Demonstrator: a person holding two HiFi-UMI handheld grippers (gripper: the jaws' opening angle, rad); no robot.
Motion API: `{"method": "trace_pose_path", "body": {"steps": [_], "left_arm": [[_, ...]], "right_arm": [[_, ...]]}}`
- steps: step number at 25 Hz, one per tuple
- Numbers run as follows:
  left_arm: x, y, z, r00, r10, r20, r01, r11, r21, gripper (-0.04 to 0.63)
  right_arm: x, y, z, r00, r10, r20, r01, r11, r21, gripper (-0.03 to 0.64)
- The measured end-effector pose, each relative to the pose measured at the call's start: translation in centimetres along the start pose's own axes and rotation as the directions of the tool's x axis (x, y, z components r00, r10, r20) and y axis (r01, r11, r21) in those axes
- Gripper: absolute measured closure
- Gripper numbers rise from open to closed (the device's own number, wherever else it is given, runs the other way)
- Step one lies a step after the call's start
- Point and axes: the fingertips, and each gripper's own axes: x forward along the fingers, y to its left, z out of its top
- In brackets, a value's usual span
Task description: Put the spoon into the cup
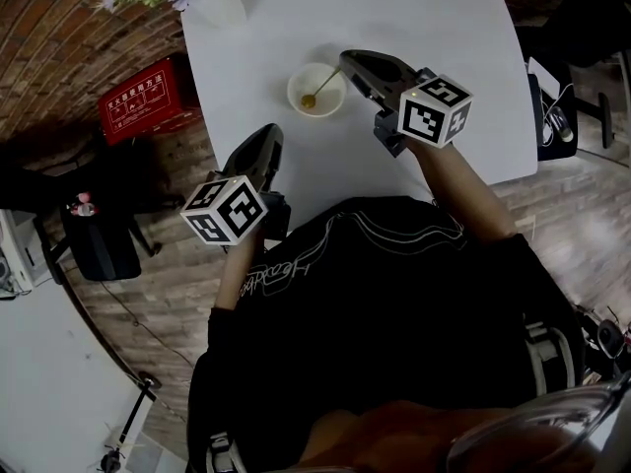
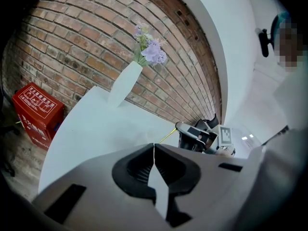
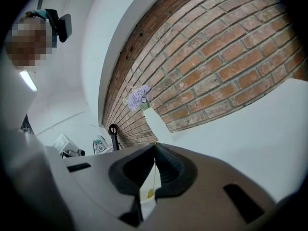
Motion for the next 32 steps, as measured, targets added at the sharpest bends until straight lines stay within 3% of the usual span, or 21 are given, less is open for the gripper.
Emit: {"method": "trace_pose_path", "body": {"steps": [15,32], "left_arm": [[0.7,1.0,-1.0,0.999,0.006,-0.031,-0.007,0.999,-0.031,0.588],[0.2,1.1,-1.8,1.0,-0.002,-0.031,0.0,0.999,-0.046,0.588]], "right_arm": [[1.1,-0.9,-1.3,1.0,-0.017,-0.022,0.017,0.999,-0.028,0.618],[0.6,-2.1,-2.0,0.998,-0.053,-0.023,0.053,0.998,0.019,0.614]]}}
